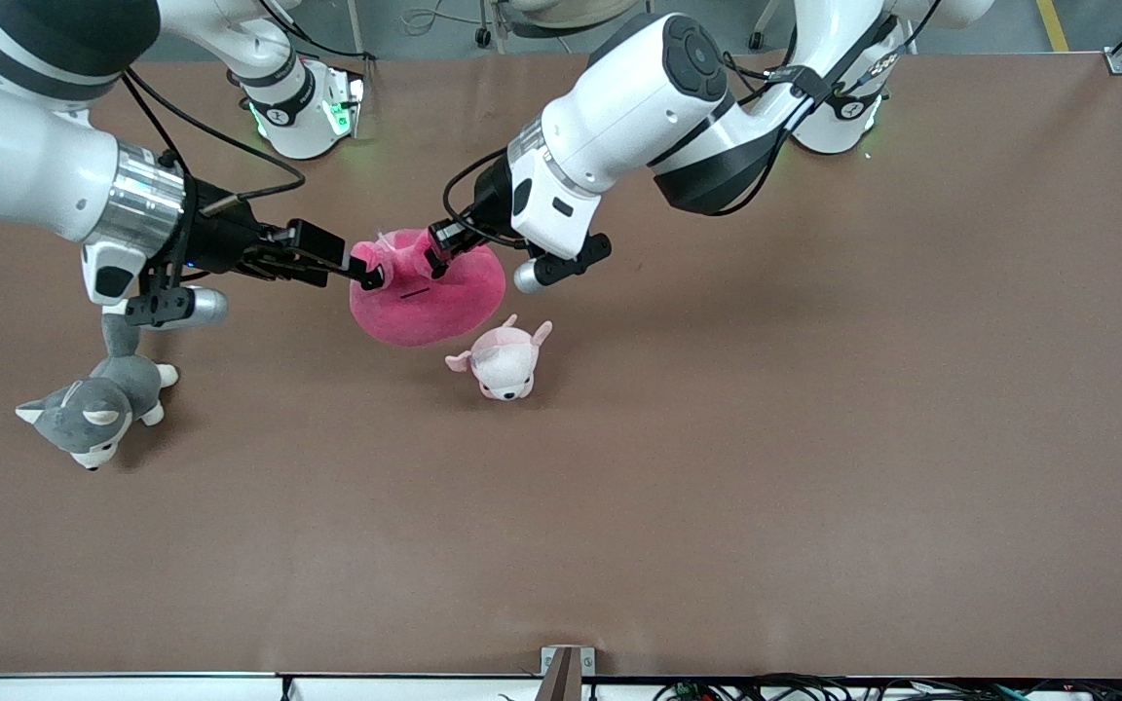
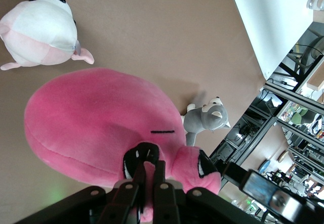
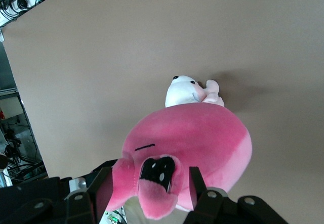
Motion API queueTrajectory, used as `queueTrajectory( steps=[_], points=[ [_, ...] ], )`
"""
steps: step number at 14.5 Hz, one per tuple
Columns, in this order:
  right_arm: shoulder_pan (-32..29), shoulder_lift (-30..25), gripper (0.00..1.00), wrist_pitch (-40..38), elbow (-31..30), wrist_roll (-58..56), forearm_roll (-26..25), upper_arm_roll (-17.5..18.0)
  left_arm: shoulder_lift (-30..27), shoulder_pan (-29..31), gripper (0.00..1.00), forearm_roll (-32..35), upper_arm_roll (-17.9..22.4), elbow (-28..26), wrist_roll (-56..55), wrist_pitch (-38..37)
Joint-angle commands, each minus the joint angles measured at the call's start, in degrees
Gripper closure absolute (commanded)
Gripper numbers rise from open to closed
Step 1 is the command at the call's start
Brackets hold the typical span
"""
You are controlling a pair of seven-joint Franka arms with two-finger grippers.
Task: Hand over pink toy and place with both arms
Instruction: 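Grasp the pink toy with the right gripper beside the left gripper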
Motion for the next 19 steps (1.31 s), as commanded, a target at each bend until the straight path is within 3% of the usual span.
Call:
queueTrajectory(
  steps=[1, 19],
  points=[
    [1.6, 0.7, 0.31, -0.5, 0.5, 0.9, 0.1, -0.5, 0.7, -0.8, 1.00, -0.4, 0.5, 1.9, -0.7, 0.5],
    [2.3, 0.8, 0.34, -6.1, -0.7, 0.9, -2.8, -0.5, 0.7, -1.5, 0.97, -0.4, 0.5, 1.6, -0.8, 0.5]
  ],
)
